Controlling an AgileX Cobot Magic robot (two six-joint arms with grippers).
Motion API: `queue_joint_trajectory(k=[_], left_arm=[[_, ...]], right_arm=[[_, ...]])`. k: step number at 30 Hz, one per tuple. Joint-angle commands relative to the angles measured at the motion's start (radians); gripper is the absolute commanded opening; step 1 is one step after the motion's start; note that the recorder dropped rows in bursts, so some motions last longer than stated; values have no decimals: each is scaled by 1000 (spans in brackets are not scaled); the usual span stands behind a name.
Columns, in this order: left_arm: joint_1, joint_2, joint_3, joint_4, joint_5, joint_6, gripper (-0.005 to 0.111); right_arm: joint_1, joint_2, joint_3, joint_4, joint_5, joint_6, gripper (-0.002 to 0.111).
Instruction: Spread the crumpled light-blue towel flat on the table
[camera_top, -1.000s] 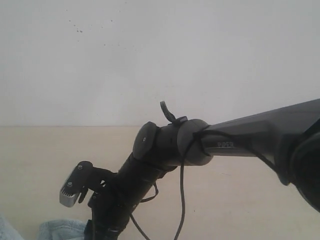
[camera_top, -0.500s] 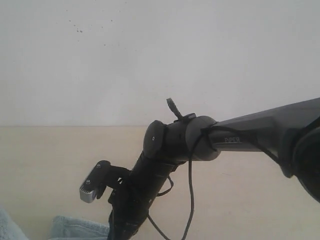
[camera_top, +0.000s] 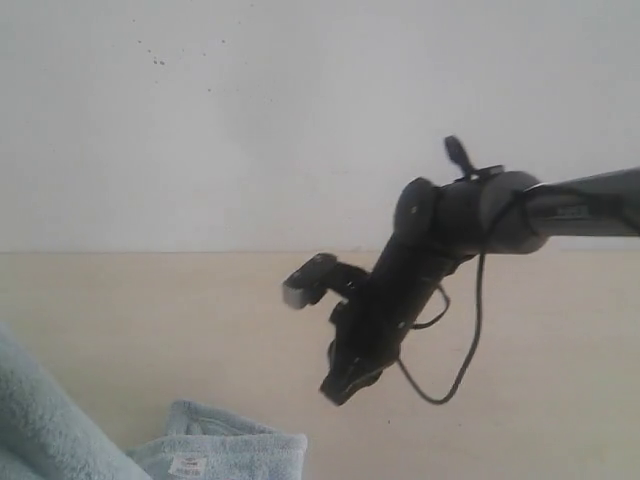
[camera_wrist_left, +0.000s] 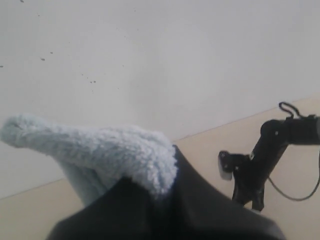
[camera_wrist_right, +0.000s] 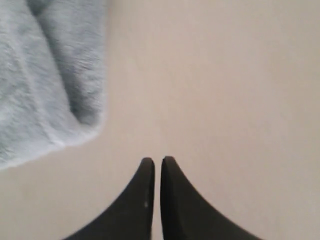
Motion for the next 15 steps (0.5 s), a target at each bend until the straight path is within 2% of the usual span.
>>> queue_joint_trajectory(k=[1, 4, 7, 11, 15], left_arm=[[-18, -9, 31, 19, 18, 5, 4], [-18, -9, 72, 5, 18, 5, 4], [-18, -9, 114, -23, 11, 17, 4], [-18, -12, 132, -75, 11, 39, 4], [-18, -48, 167, -77, 16, 39, 4]], right_arm=[[-152, -62, 16, -40, 54, 46, 5], [-214, -99, 49, -4, 77, 33, 7], [-218, -136, 74, 195, 80, -91, 17], [-109, -154, 76, 311, 76, -193, 36], [47, -144, 76, 233, -26, -234, 38]])
